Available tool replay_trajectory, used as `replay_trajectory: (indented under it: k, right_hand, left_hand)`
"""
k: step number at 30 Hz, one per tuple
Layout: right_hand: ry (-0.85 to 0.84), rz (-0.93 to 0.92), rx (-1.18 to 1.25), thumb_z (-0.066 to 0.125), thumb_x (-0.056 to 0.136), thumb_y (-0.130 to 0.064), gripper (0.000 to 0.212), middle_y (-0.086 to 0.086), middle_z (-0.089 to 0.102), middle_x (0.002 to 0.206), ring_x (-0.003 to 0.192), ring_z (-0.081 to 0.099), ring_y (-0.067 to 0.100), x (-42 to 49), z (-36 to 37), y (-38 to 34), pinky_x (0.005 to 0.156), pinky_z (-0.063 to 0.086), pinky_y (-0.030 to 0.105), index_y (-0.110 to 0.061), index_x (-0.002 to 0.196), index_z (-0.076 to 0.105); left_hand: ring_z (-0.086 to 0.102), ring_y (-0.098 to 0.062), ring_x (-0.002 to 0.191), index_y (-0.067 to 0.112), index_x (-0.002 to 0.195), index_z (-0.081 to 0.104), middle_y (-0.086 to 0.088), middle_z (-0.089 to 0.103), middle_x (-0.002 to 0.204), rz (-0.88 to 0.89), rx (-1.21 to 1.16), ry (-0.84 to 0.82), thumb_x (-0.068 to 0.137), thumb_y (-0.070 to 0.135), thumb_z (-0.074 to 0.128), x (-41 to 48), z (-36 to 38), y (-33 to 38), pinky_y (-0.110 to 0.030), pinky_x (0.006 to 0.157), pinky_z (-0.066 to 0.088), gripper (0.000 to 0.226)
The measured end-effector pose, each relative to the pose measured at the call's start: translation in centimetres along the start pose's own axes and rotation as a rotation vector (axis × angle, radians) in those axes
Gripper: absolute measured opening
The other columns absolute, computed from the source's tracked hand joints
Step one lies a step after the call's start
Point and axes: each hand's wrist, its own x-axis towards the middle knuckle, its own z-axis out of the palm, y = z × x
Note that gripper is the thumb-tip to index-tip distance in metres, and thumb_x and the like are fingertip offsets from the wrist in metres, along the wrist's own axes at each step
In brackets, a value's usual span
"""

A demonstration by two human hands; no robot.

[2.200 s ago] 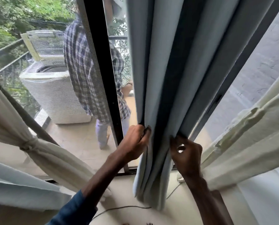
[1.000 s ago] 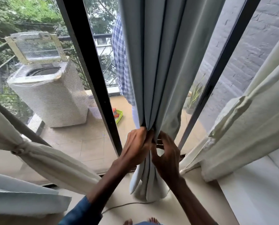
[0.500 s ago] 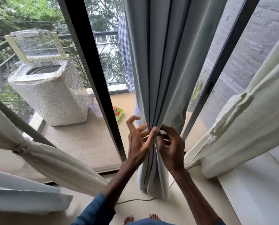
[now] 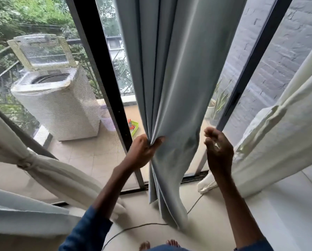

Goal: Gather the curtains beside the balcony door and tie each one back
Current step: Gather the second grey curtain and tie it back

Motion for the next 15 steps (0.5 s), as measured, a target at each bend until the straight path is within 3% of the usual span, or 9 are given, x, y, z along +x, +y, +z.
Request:
replay_trajectory:
  k: [2,5,7,10,15]
  right_hand:
    - [-0.204,-0.009,-0.035,0.056,0.097,-0.017,0.030,0.006,0.070,0.124,0.115,0.064,0.006,1.1,0.1,0.6,0.094,0.047,0.011,-0.013,0.125,0.064]
    - [-0.410,0.055,0.108,0.053,0.102,-0.006,0.025,-0.005,0.075,0.115,0.106,0.068,0.011,1.3,0.8,0.5,0.094,0.055,0.035,-0.014,0.119,0.070]
    - [-0.464,0.093,0.201,0.053,0.102,0.003,0.029,-0.007,0.076,0.103,0.096,0.068,0.013,0.6,0.9,-0.1,0.082,0.059,0.037,-0.017,0.113,0.071]
    - [-0.500,0.102,0.183,0.068,0.094,0.000,0.024,-0.005,0.076,0.095,0.088,0.065,0.009,-0.4,0.6,0.1,0.068,0.051,0.036,-0.020,0.107,0.073]
    - [-0.531,0.100,0.117,0.077,0.089,-0.011,0.019,-0.010,0.072,0.083,0.071,0.052,0.011,-1.2,0.3,0.0,0.056,0.034,0.024,-0.025,0.100,0.076]
  left_hand:
    - [0.070,-0.016,0.106,0.017,0.113,0.071,-0.002,0.075,0.107,0.024,-0.157,-0.104,0.100,0.037,0.056,0.2,-0.8,-0.3,-0.037,0.089,0.058,0.028]
    - [0.068,-0.022,0.100,0.006,0.110,0.068,-0.016,0.071,0.108,0.034,-0.186,-0.120,0.101,0.034,0.056,0.6,-1.2,-0.9,-0.047,0.088,0.056,0.032]
    - [0.066,-0.020,0.089,0.006,0.105,0.065,-0.021,0.069,0.101,0.000,-0.123,-0.062,0.099,0.048,0.053,0.8,-1.1,-1.7,-0.053,0.080,0.055,0.044]
    - [0.063,-0.019,0.078,0.005,0.100,0.062,-0.021,0.067,0.090,-0.072,-0.013,0.059,0.095,0.068,0.046,0.9,-1.3,-3.1,-0.052,0.072,0.055,0.065]
    - [0.071,-0.030,0.091,0.009,0.106,0.064,-0.014,0.073,0.095,-0.070,0.016,0.120,0.095,0.066,0.045,1.2,-1.6,-3.5,-0.048,0.076,0.057,0.061]
